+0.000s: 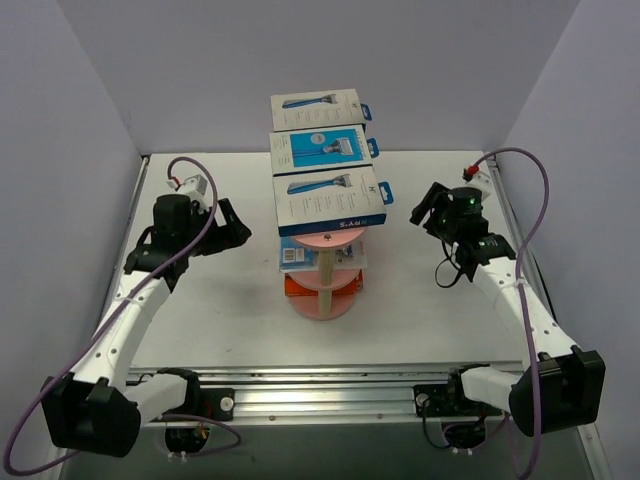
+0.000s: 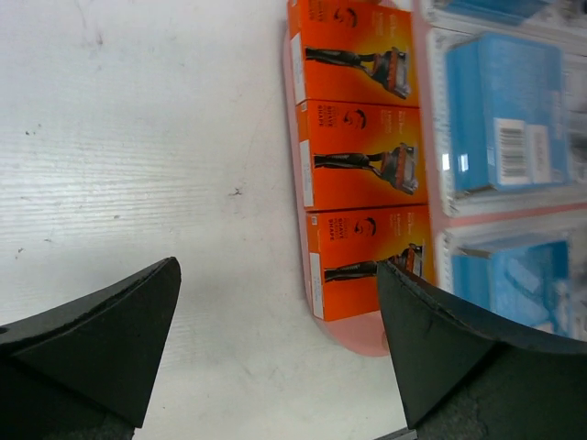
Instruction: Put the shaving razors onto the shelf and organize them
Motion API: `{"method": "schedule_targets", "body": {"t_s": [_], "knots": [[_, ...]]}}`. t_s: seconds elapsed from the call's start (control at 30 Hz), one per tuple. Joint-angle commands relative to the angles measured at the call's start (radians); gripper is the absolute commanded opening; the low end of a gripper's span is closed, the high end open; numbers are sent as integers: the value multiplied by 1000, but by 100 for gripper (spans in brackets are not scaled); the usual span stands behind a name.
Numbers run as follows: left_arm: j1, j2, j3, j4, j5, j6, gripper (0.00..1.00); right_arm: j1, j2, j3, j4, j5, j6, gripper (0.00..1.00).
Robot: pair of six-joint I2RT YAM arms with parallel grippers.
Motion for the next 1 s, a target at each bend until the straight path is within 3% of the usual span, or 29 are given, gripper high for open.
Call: {"method": "schedule_targets", "body": {"t_s": [0.0,0.3,0.6,0.97], "knots": [[-55,-107,-3,-12,-150,56,97,-17,20,86,-72,4,-57,68],[-54,-216,-29,-68,-240,101,96,-36,12,180,-115,34,-142,72],[-28,-225,-52,-68,-207,105,94,-36,-17,16,18,8,-136,73],[-5,-233,-63,-52,-161,124,94,-36,-18,3,38,-21,-122,73]]}}
